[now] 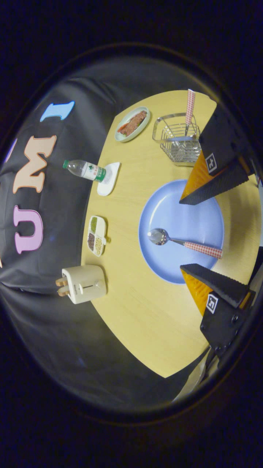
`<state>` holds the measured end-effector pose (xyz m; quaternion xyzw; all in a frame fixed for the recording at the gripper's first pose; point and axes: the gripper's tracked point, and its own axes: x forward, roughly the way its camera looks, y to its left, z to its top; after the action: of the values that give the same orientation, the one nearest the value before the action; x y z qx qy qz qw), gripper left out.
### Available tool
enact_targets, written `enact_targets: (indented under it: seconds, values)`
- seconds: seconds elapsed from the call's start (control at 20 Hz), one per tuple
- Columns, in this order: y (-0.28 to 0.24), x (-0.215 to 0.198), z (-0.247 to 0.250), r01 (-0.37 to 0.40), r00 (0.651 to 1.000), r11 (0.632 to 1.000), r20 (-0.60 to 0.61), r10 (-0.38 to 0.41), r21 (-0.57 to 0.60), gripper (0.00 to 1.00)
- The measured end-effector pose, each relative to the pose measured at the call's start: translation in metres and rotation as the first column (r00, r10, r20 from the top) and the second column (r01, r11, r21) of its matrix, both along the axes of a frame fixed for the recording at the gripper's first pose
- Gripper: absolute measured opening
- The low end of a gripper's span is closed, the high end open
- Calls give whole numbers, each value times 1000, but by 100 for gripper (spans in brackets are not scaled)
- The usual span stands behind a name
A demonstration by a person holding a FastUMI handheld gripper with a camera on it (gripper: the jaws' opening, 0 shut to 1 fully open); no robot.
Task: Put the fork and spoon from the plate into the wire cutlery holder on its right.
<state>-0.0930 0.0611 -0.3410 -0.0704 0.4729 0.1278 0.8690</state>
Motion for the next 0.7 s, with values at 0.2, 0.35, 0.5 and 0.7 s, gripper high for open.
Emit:
enact_targets:
  seconds: [0.2, 0.35, 0.5, 0.7]
  values:
    - [6, -9, -23, 6, 999, 1000, -36, -6, -16, 98]
    - [9, -16, -37, -5, 998, 1000, -62, 3, -31, 97]
    - [13, -18, -44, 1, 998, 1000, -70, -3, -31, 87]
    - [11, -22, -50, 6, 997, 999, -81, -10, -48, 57]
